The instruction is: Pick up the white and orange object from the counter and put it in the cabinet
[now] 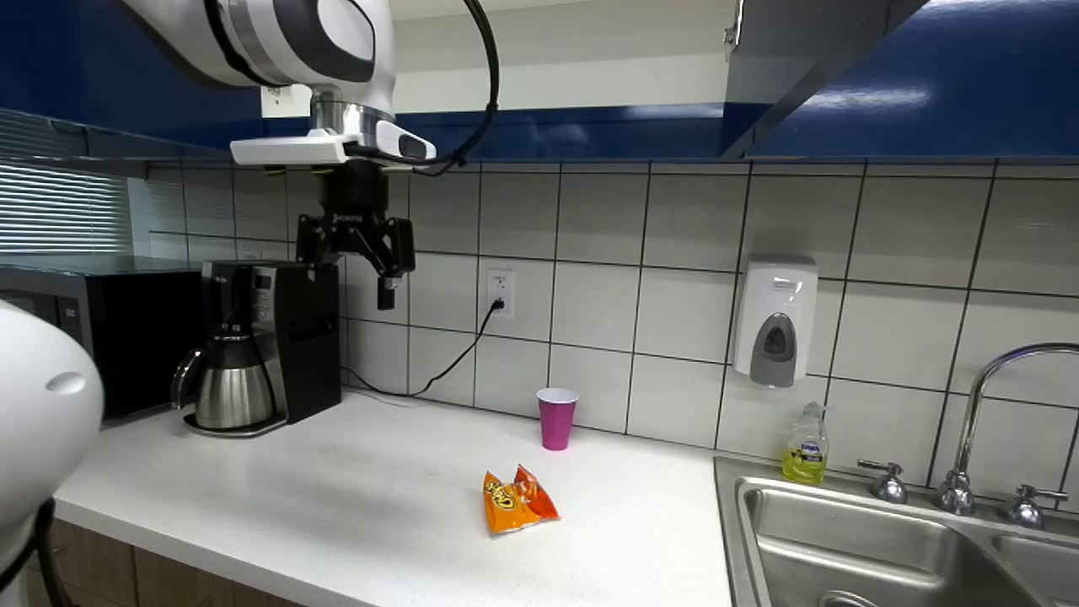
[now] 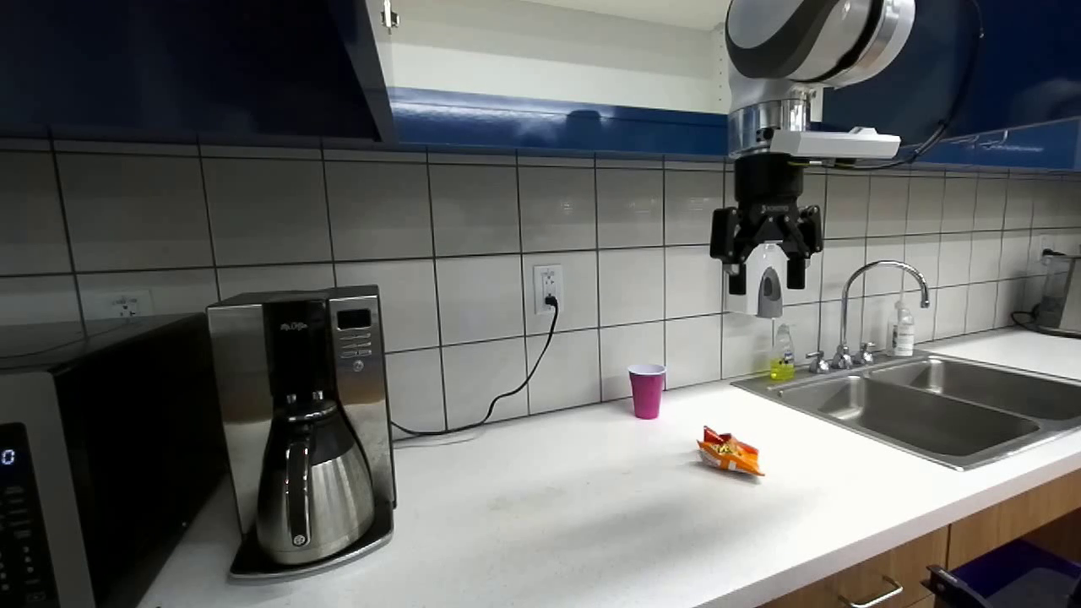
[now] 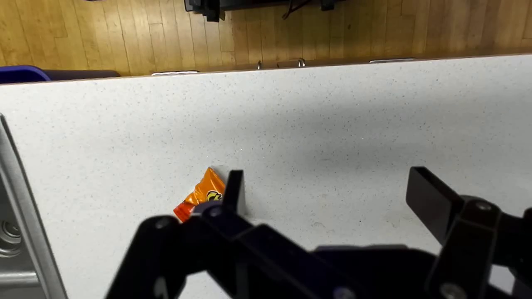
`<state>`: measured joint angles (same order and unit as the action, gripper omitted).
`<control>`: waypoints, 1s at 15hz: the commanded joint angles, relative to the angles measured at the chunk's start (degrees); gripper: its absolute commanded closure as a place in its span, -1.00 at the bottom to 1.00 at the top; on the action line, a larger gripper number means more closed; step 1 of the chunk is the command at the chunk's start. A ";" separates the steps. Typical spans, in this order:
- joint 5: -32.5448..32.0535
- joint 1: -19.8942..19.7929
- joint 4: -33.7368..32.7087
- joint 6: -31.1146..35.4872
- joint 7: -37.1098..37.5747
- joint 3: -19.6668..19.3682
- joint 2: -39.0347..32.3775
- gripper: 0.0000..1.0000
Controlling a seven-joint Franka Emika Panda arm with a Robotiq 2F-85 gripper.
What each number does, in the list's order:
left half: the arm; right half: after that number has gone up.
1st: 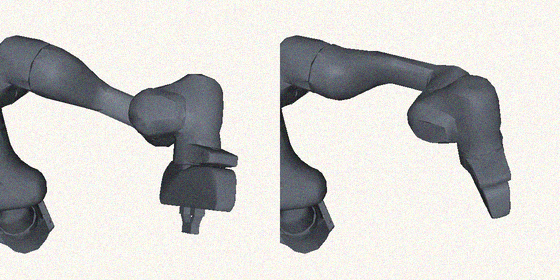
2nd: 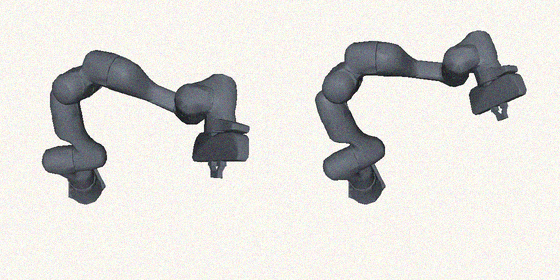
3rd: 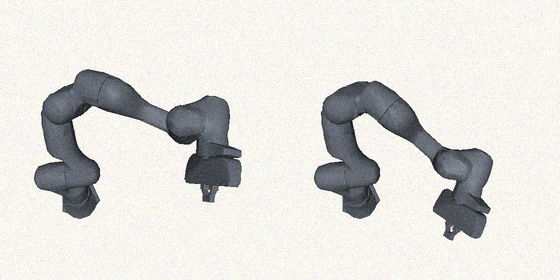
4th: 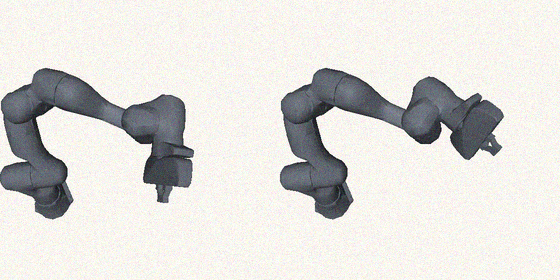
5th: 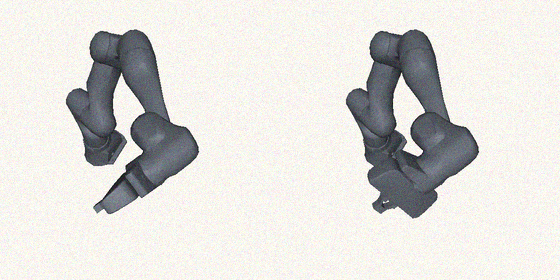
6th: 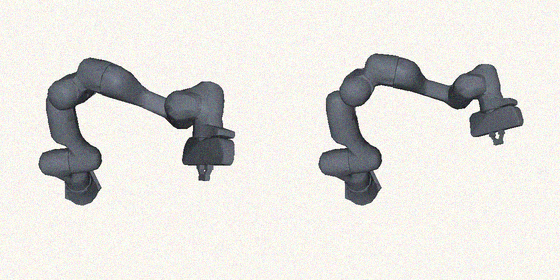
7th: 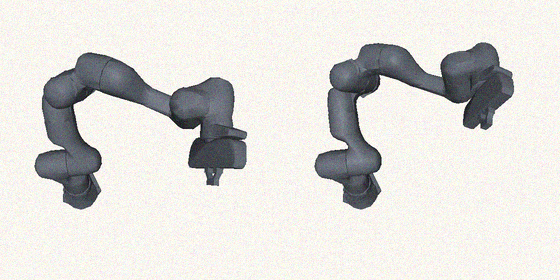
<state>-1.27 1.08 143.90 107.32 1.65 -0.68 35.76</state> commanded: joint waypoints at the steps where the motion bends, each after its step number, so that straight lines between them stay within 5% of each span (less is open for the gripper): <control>1: 0.77 -0.72 -0.80 0.42 0.00 -0.08 -1.51 -1.00; 15: 1.15 -5.13 -1.78 12.79 4.04 -3.25 -16.24 -1.00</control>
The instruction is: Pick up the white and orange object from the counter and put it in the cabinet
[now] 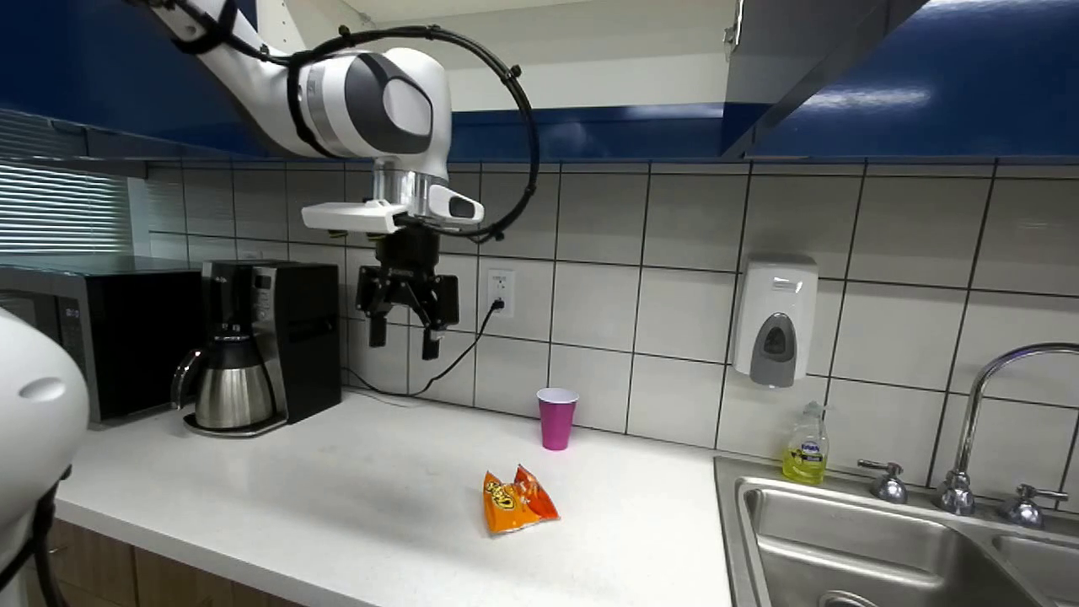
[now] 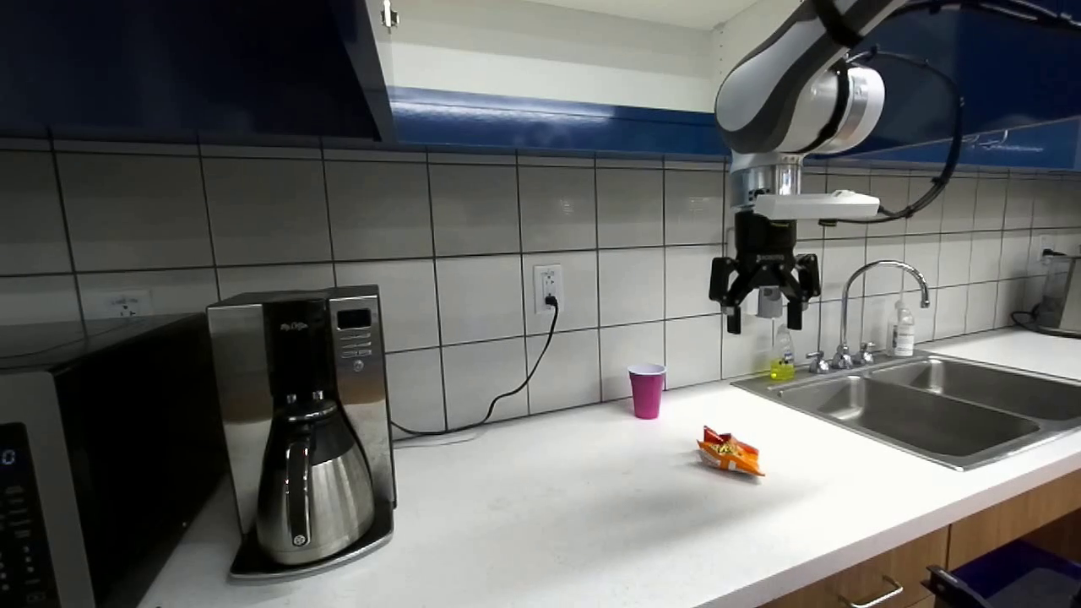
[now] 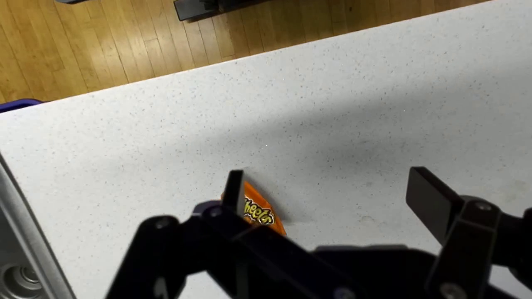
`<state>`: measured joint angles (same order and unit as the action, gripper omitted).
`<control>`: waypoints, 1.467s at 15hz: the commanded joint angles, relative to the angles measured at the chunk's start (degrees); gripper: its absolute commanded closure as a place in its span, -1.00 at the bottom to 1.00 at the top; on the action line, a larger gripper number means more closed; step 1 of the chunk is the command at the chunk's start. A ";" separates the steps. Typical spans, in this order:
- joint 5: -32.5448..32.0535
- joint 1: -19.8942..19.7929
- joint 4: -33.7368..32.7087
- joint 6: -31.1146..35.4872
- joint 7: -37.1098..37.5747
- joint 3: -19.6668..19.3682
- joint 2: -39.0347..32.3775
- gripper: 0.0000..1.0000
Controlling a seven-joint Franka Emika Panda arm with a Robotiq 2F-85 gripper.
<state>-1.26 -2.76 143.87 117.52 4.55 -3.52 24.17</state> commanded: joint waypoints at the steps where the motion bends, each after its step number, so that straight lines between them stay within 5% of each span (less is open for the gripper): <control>1: 1.24 -1.50 -2.08 3.88 1.18 -0.76 -6.42 -1.00; 22: 8.59 -2.14 -16.91 20.74 9.26 -4.06 -38.05 -1.00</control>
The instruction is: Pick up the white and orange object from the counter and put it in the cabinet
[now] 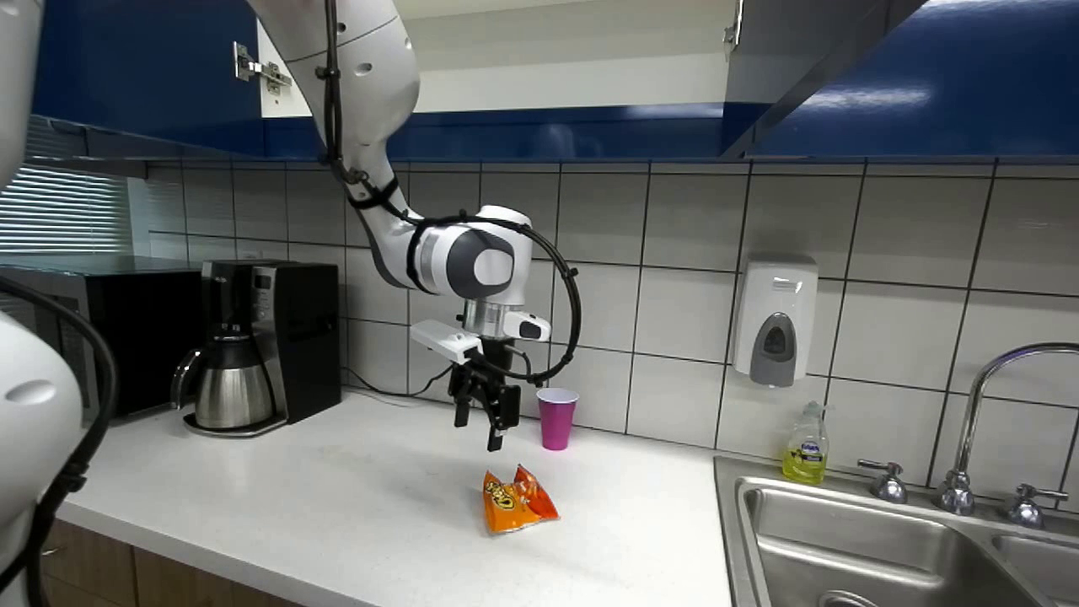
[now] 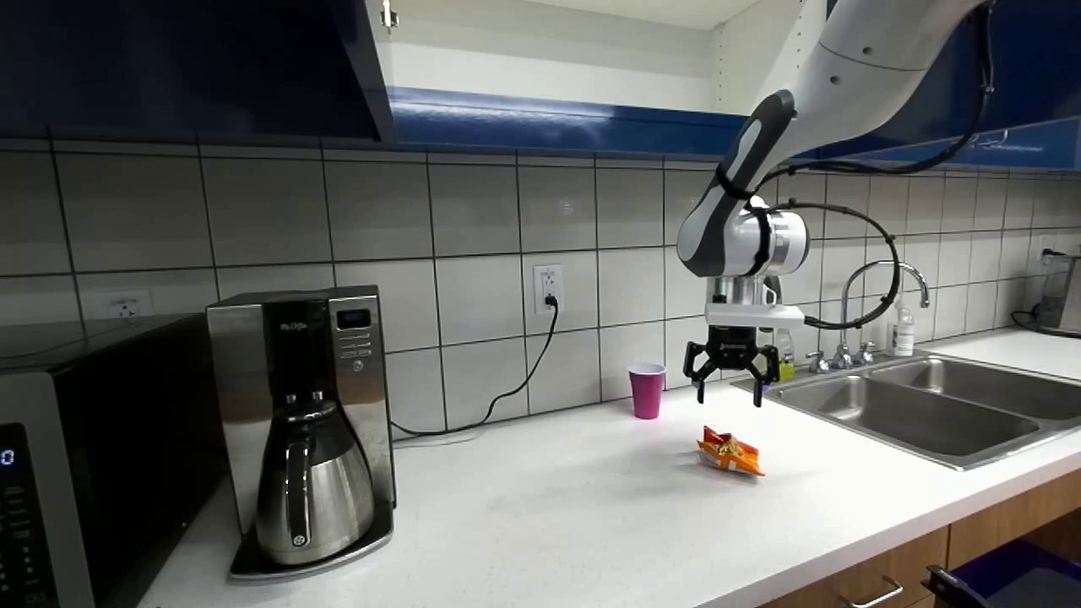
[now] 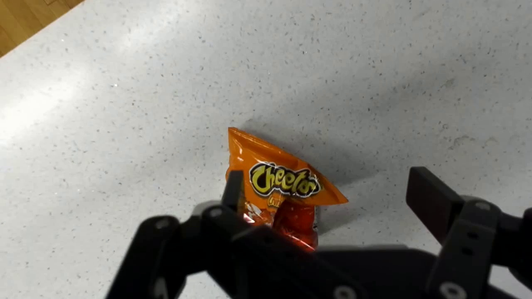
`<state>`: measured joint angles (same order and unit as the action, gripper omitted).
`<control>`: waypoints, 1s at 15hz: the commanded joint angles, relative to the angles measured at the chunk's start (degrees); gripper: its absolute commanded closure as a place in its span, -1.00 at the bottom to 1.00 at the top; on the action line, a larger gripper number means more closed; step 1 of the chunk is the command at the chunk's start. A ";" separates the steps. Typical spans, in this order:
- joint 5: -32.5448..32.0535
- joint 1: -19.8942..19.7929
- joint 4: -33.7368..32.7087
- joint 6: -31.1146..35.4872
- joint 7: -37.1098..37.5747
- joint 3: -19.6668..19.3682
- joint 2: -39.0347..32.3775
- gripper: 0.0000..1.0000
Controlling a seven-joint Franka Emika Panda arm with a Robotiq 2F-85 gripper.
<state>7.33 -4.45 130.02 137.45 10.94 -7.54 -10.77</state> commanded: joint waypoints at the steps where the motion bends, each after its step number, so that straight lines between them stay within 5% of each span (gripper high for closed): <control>1: -0.05 -0.38 -3.65 1.32 3.64 -0.18 -4.04 -1.00; 15: 0.71 -0.35 -9.71 2.34 11.25 -2.41 -13.48 -1.00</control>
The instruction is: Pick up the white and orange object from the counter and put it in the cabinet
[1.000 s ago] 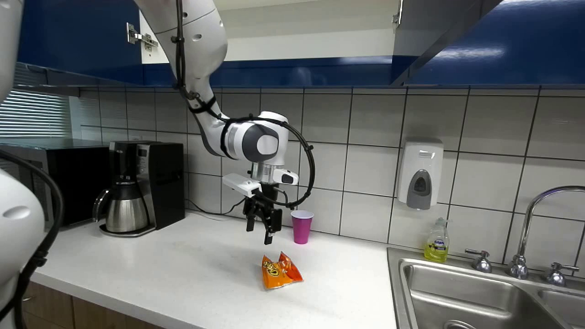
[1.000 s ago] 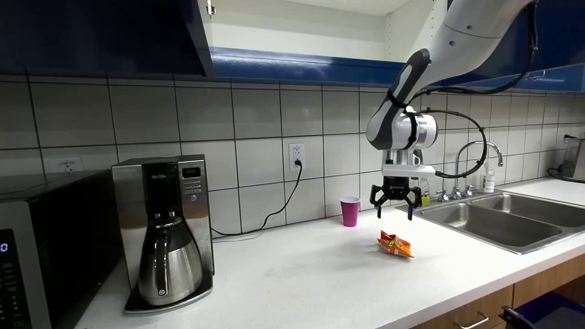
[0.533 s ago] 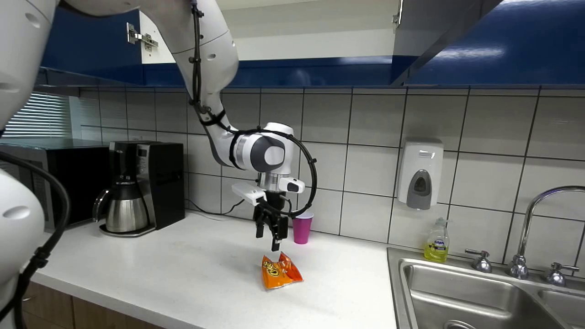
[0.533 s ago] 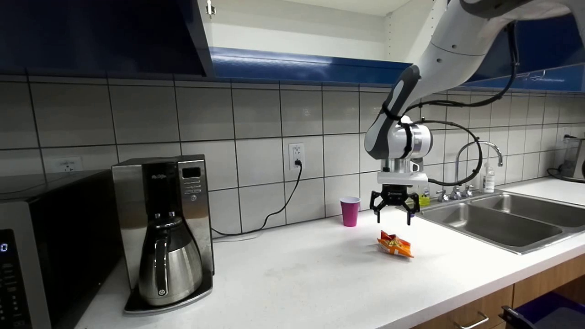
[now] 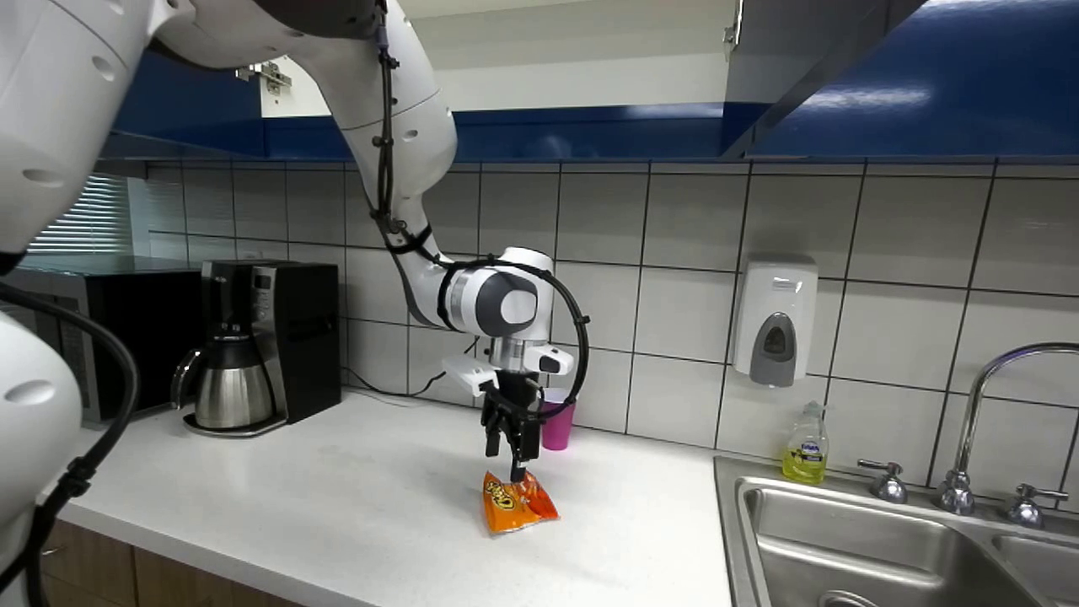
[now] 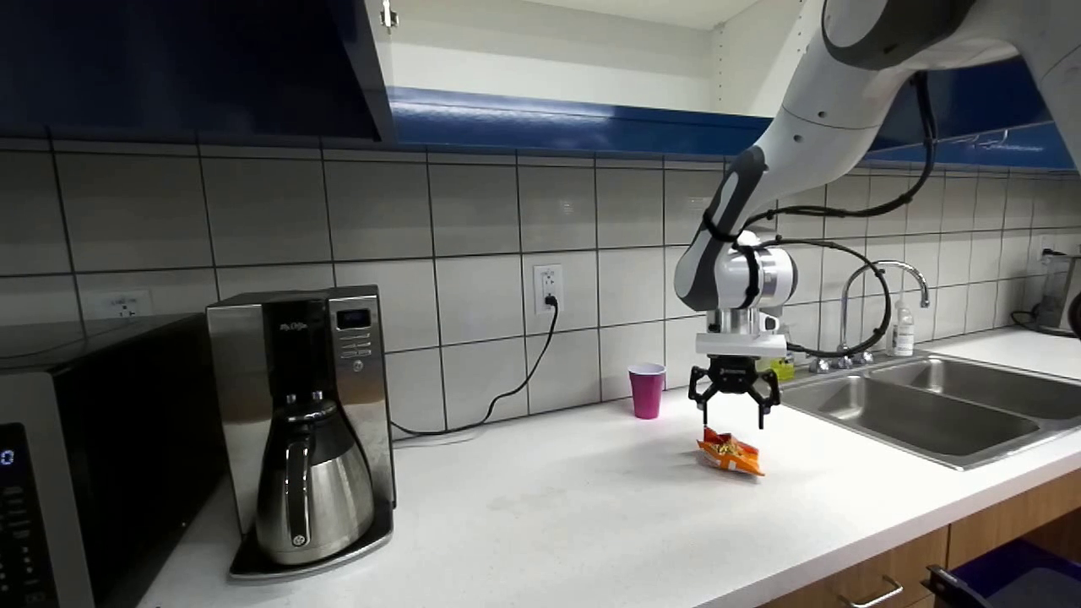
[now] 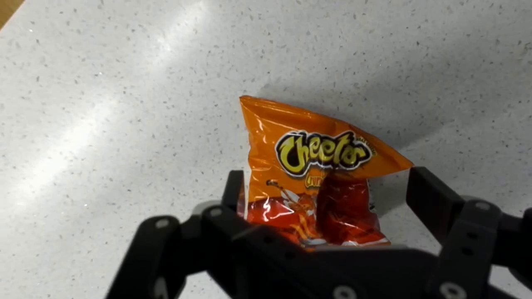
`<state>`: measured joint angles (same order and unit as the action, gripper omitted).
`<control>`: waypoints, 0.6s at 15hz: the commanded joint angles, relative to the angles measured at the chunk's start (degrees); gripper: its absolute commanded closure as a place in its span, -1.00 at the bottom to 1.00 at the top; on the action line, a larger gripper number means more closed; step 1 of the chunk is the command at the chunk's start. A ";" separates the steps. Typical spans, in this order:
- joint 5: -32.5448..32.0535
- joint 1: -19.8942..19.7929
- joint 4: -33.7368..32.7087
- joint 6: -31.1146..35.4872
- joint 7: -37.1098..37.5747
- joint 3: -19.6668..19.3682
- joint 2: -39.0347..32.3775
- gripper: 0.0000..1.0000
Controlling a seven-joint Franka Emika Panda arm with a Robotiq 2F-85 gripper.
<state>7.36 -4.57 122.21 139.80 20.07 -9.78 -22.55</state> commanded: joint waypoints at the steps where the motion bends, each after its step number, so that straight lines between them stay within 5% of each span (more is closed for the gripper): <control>1: 0.76 -0.25 -2.14 0.02 2.57 -0.26 -2.11 -1.00; 9: 0.72 -0.05 -4.44 0.02 5.48 -0.97 -5.32 -1.00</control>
<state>7.36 -4.57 119.65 139.80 23.96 -10.53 -26.35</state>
